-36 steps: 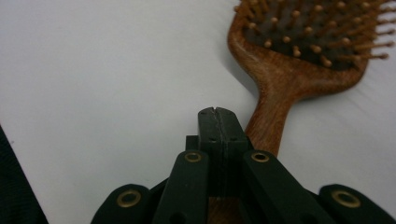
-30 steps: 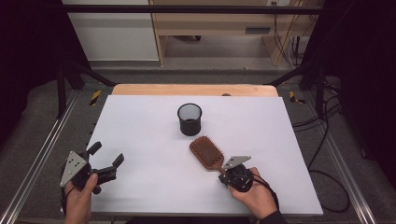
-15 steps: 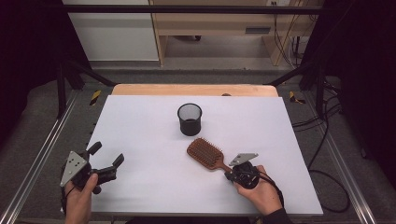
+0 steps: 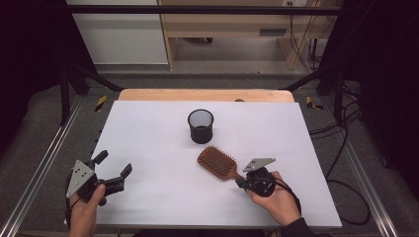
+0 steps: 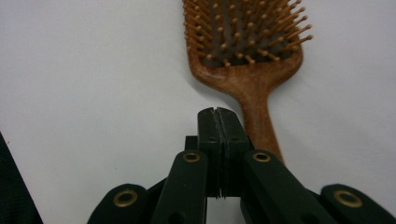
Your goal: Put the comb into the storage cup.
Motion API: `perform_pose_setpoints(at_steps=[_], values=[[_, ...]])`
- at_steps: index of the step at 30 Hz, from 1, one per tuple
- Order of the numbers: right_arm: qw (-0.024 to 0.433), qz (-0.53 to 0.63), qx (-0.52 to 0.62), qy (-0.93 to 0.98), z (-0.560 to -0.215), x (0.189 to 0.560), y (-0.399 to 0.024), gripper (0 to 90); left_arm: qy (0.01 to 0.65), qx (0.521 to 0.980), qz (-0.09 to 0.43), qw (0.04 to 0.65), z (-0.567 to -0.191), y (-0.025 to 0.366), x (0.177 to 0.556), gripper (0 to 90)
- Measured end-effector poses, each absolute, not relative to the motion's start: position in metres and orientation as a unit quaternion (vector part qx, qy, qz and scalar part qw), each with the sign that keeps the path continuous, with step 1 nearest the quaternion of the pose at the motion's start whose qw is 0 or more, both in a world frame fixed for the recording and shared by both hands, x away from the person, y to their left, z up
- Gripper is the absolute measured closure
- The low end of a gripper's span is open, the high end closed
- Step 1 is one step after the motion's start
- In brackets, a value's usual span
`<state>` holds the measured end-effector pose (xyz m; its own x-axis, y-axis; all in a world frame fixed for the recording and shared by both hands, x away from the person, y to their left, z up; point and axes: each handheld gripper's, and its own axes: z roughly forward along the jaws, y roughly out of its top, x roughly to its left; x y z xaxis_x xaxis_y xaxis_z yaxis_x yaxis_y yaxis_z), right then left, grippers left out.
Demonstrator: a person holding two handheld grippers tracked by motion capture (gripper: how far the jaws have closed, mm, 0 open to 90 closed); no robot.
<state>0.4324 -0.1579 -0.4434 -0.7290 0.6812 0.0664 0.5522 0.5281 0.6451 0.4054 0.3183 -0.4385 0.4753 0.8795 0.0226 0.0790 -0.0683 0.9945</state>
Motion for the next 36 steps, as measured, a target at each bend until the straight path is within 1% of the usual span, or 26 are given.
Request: perform_pose_setpoints(at_steps=[4,7,9,10,13,15,20,21,23,25,27,30,31,34,36], values=[[0.104,0.313,0.351,0.876,-0.435,0.439,-0.161,89.4,0.375,0.64,0.351,0.572,-0.438,0.32,0.405,4.2],[0.11,0.296,0.345,0.884,-0.429,0.446,-0.161,87.2,0.375,0.639,0.352,0.572,-0.438,0.32,0.404,4.2],[0.112,0.283,0.34,0.89,-0.428,0.451,-0.16,84.2,0.375,0.64,0.352,0.572,-0.438,0.321,0.404,4.2],[0.11,0.278,0.34,0.892,-0.428,0.454,-0.159,80.4,0.375,0.64,0.352,0.572,-0.438,0.321,0.404,4.2],[0.11,0.266,0.336,0.897,-0.428,0.458,-0.157,75.8,0.374,0.64,0.352,0.571,-0.438,0.321,0.404,4.2],[0.106,0.261,0.334,0.9,-0.429,0.46,-0.155,70.7,0.375,0.64,0.352,0.571,-0.438,0.321,0.404,4.2],[0.098,0.249,0.341,0.901,-0.431,0.467,-0.149,54.1,0.374,0.641,0.352,0.571,-0.438,0.321,0.404,4.2],[0.094,0.247,0.344,0.901,-0.432,0.469,-0.149,50.1,0.373,0.641,0.351,0.571,-0.438,0.321,0.404,4.2],[0.095,0.241,0.347,0.902,-0.434,0.471,-0.147,39.2,0.374,0.641,0.351,0.571,-0.438,0.32,0.404,4.2],[0.097,0.235,0.346,0.903,-0.436,0.472,-0.145,33.1,0.374,0.641,0.351,0.572,-0.438,0.32,0.404,4.2],[0.098,0.226,0.348,0.904,-0.439,0.473,-0.142,23.6,0.373,0.641,0.35,0.572,-0.438,0.32,0.404,4.2],[0.099,0.221,0.349,0.905,-0.442,0.474,-0.139,13.5,0.373,0.642,0.35,0.572,-0.438,0.32,0.404,4.2],[0.095,0.222,0.354,0.904,-0.443,0.475,-0.139,10.7,0.373,0.642,0.349,0.572,-0.438,0.32,0.404,4.1],[0.088,0.218,0.354,0.905,-0.445,0.476,-0.137,6.9,0.373,0.642,0.348,0.572,-0.438,0.32,0.404,4.1],[0.083,0.213,0.353,0.907,-0.447,0.477,-0.137,8.2,0.373,0.642,0.348,0.572,-0.438,0.32,0.404,4.2]])
